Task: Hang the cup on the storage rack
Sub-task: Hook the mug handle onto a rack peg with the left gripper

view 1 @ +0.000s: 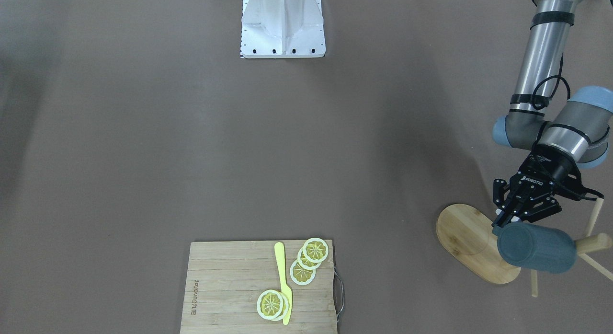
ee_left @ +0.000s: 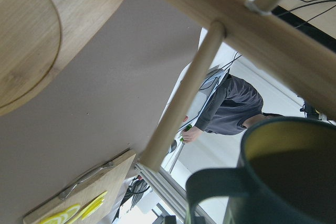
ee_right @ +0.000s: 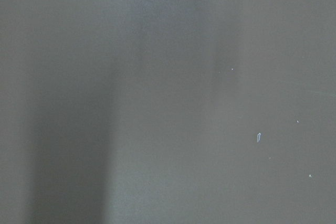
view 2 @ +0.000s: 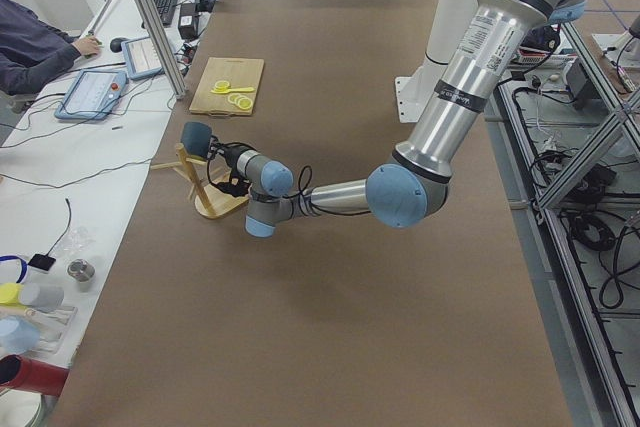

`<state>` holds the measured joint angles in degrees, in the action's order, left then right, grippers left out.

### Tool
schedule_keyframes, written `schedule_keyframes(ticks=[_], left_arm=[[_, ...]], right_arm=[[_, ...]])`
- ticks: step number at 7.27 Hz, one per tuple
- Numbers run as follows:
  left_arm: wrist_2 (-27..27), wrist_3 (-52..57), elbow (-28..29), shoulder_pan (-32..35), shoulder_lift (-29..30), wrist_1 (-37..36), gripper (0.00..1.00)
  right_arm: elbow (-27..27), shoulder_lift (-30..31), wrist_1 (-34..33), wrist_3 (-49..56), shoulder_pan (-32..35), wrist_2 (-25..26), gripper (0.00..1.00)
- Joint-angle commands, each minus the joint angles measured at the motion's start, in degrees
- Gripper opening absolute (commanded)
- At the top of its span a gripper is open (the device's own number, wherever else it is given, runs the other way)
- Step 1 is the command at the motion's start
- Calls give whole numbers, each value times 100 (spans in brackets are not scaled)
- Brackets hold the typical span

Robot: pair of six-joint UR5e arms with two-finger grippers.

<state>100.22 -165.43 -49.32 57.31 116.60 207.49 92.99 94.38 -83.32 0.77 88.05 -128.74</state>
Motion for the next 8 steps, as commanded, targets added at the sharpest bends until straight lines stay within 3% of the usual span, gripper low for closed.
schedule_keyframes(ticks=[1,5,8], left_arm=[[-11,195,1,-9,3,-7,99],[33,439,-349,17,-40,11,99],[294,468,-1429,26,-725,28,99]], right_arm=[[0,-7,0,2,-16,7,100],[-17,1,-17,2,-16,7,100],[-35,19,-18,2,-16,7,100]])
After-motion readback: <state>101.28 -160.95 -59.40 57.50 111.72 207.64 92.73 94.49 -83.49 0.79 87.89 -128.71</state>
